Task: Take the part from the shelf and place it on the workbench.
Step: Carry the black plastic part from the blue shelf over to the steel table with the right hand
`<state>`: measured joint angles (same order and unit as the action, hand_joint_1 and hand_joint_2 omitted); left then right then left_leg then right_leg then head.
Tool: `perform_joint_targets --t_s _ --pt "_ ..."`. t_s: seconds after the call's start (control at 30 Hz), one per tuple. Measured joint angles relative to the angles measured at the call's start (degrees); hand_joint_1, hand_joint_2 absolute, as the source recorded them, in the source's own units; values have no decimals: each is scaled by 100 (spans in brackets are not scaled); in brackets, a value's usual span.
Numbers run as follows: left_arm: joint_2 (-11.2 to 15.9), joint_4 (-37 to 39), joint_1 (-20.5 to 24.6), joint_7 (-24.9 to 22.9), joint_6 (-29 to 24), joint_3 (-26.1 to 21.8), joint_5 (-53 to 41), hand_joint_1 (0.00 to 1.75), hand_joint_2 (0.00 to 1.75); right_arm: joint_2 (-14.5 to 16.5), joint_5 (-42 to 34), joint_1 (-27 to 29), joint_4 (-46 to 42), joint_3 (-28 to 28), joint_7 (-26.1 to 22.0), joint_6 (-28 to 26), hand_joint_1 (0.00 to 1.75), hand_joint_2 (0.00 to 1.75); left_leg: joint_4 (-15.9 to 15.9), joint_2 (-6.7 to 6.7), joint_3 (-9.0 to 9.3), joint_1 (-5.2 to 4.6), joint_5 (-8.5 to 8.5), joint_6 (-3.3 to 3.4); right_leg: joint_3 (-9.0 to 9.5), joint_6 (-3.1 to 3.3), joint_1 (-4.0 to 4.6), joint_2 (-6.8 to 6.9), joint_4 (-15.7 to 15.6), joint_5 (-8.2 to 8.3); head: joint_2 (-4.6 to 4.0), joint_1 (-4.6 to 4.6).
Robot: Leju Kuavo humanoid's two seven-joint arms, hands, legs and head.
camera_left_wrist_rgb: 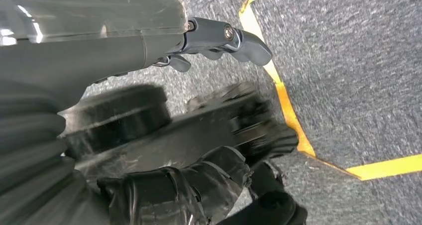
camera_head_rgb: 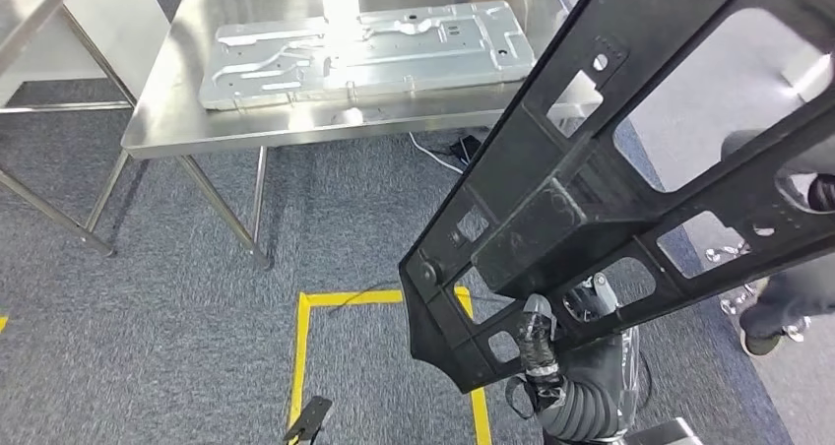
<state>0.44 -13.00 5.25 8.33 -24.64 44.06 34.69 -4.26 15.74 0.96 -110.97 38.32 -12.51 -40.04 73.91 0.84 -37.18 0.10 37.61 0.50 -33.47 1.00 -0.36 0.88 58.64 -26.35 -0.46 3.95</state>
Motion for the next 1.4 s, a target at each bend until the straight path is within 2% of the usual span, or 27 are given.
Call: perform_joint_targets --t_s 0.03,0.07,0.17,0.2,0.23,0.33,0.37,0.4,0.47,0.5,0.53,0.57,0.63,0.7,0.8,0.87,0.9,0.97,1.0,1.03,1.07,1.1,1.13,1.2,1.27,1.33,1.4 --pt "0 0 -14 -8 2 0 5 0 175 0 0 0 0 0 10 0 175 175 -61 -7 -95 5 26 -16 88 -3 0 8 1 -67 0 0" --pt "0 0 -26 -16 3 0 12 0 175 0 -4 -1 0 0 19 -1 175 175 -279 -17 -114 7 -107 -14 188 -9 1 16 1 -137 0 2" --pt "3 5 -48 -39 -10 1 61 0 175 -1 -35 -6 3 0 25 0 175 175 -1182 -73 -20 -35 -994 72 435 -54 11 16 19 -331 0 -14" --pt "4 8 -48 -48 -18 1 78 0 175 -1 -53 -11 4 0 19 1 175 175 -1313 -84 -9 -58 -1183 105 462 -84 17 11 31 -384 0 -20" --pt "5 12 -51 -56 -25 1 91 0 175 -2 -73 -16 6 0 8 0 175 175 -1337 -85 -14 -81 -1239 127 471 -118 21 5 38 -423 0 -28" --pt "6 15 -53 -72 -37 2 106 0 175 -3 -115 -33 1 0 -26 0 175 175 -1406 -55 52 -56 -1266 189 463 -205 17 -5 72 -542 0 -33" --pt "7 15 -48 -74 -41 2 106 0 175 -3 -119 -42 -2 0 -33 0 175 175 -1443 -48 86 -41 -1264 216 400 -225 14 -14 216 -632 0 -34" --pt "7 15 -39 -77 -44 2 106 0 175 -4 -122 -46 -5 0 -39 -1 175 175 -1466 -42 121 -33 -1254 243 264 -242 5 -28 480 -760 0 -36" --pt "6 15 -21 -83 -48 2 105 0 175 -7 -132 -50 -6 0 -44 -1 175 175 -1474 -25 170 -37 -1204 280 -194 -270 -4 -47 1261 -1020 0 -37" --pt "5 15 -19 -92 -45 2 105 0 175 -8 -140 -49 -5 0 -44 -1 175 175 -1474 -14 198 -38 -1175 286 -415 -283 -11 -52 1560 -1056 0 -36" --pt "5 15 -23 -102 -42 2 104 0 175 -10 -146 -47 -5 0 -43 -1 175 175 -1473 1 232 -37 -1144 285 -556 -293 -19 -54 1671 -983 0 -36" --pt "3 15 -26 -115 -40 2 102 0 175 -12 -150 -48 -4 0 -43 -1 175 175 -1471 17 275 -33 -1111 278 -579 -299 -28 -54 1543 -791 0 -36" --pt "-2 15 -29 -128 -38 2 95 0 175 -14 -151 -50 -3 0 -43 -1 175 175 -1458 54 352 -26 -1038 248 -371 -300 -48 -76 837 -275 0 -38" --pt "-4 15 -14 -140 -37 2 90 0 175 -16 -152 -52 -4 0 -43 -1 175 175 -1424 90 377 -38 -978 191 -160 -269 -48 -119 271 -30 0 -37" --pt "-5 16 -14 -157 -37 2 88 0 175 -23 -161 -58 -7 0 -41 -1 175 175 -1434 108 367 -42 -957 107 -123 -171 -32 -143 151 -37 0 -14" --pt "-4 17 -23 -162 -32 2 87 0 175 -26 -167 -66 -7 0 -43 1 175 175 -1282 64 305 -33 -841 49 -94 -103 -46 -126 110 -29 0 4" --pt "-4 17 -23 -163 -28 2 87 0 175 -26 -173 -71 -7 0 -44 1 175 175 -1053 36 200 -24 -710 22 -76 -73 -54 -109 93 -30 0 14" --pt "-5 16 -22 -166 -19 2 87 0 175 -27 -191 -76 -7 0 -45 2 175 175 -332 -1 -151 -8 -384 -22 -60 -36 -46 -74 88 -45 0 31" --pt "-6 17 -25 -167 -18 2 87 0 175 -28 -202 -76 -7 0 -45 2 175 175 -12 -6 -321 -1 -286 -35 -57 -27 -40 -62 89 -51 0 29" --pt "-8 17 -30 -169 -16 2 88 0 175 -28 -211 -75 -7 0 -45 2 175 175 144 -10 -418 2 -289 -40 -51 -21 -35 -55 90 -57 0 30" --pt "-9 17 -35 -171 -15 2 88 0 175 -28 -222 -76 -7 0 -45 2 175 175 83 -14 -411 4 -401 -36 -41 -18 -31 -53 90 -64 0 31" --pt "-10 17 -37 -173 -14 2 88 0 175 -28 -239 -76 -7 0 -48 2 175 175 -199 -19 -290 3 -604 -22 -24 -19 -28 -55 91 -74 0 31" --pt "-10 17 -37 -175 -14 2 88 0 175 -28 -264 -77 -7 0 -51 2 175 175 -616 -30 -104 1 -822 -1 -2 -25 -27 -56 91 -86 0 32" --pt "-9 17 -25 -180 -14 2 88 0 175 -28 -316 -80 -7 0 -63 2 175 175 -1281 -48 219 -33 -1044 43 23 -61 -14 -58 91 -110 0 27" --pt "-7 17 -19 -193 -12 2 88 0 175 -28 -333 -86 -7 0 -69 2 175 175 -1451 -49 312 -73 -1029 80 28 -114 -9 -54 78 -115 0 24" --pt "-1 19 -29 -220 -10 2 88 0 175 -31 -298 -95 -7 0 -56 2 175 175 -1514 -42 351 -57 -1055 136 43 -174 -14 -53 72 -125 0 25" --pt "5 20 -32 -242 -8 3 82 0 175 -38 -239 -112 -7 0 -37 2 175 175 -1598 -41 414 -22 -1088 197 -49 -219 -14 -63 308 -282 0 9"
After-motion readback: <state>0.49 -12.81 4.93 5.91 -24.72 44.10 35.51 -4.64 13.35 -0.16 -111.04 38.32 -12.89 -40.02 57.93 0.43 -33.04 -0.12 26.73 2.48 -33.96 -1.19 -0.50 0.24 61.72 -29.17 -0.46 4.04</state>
